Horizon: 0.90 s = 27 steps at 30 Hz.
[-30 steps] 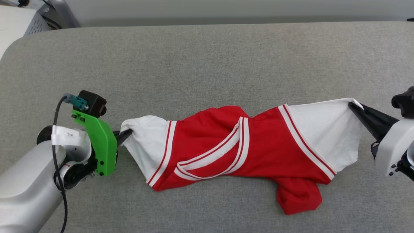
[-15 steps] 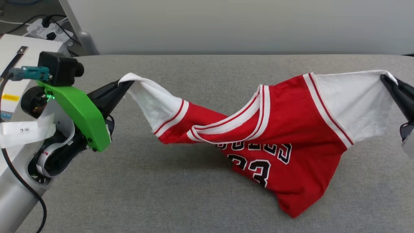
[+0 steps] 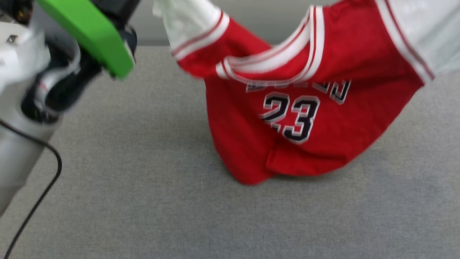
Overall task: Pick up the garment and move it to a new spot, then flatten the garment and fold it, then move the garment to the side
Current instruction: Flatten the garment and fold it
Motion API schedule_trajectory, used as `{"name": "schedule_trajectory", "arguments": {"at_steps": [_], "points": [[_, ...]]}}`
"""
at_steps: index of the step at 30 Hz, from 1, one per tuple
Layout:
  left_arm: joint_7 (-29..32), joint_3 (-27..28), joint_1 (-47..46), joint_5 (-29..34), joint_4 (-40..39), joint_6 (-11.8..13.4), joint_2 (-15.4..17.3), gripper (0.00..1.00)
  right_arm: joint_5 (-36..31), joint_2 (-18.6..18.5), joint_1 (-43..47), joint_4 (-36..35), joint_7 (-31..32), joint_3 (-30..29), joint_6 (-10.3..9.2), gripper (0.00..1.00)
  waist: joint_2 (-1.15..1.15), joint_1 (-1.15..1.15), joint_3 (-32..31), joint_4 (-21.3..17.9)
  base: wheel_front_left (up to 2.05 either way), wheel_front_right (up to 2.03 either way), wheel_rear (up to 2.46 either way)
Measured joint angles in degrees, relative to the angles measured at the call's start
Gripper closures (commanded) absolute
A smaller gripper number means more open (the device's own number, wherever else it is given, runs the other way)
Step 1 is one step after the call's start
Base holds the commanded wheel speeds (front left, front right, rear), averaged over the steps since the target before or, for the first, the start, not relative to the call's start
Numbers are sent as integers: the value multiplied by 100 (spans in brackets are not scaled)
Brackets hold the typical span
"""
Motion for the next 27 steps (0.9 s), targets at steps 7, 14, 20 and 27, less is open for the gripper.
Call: {"name": "schedule_trajectory", "arguments": {"at_steps": [7,14,20,27], "points": [[58,133,-1631,327,1059,-85,-569,100,-40,-14,-1827,673,12,548,0,100,0,0,609,-35,0,0,0],[-8,218,-3141,594,2173,-250,-1021,100,-358,142,-3949,1824,-234,1141,0,100,0,1,1261,-86,0,0,0],[-278,249,-4155,778,3095,-400,-1278,100,-721,452,-5443,2888,-703,1594,0,100,0,1,1734,-120,0,0,0],[-544,314,-4829,889,3820,-520,-1388,100,-934,803,-6585,4002,-1326,2082,0,100,0,1,2162,-180,0,0,0]]}}
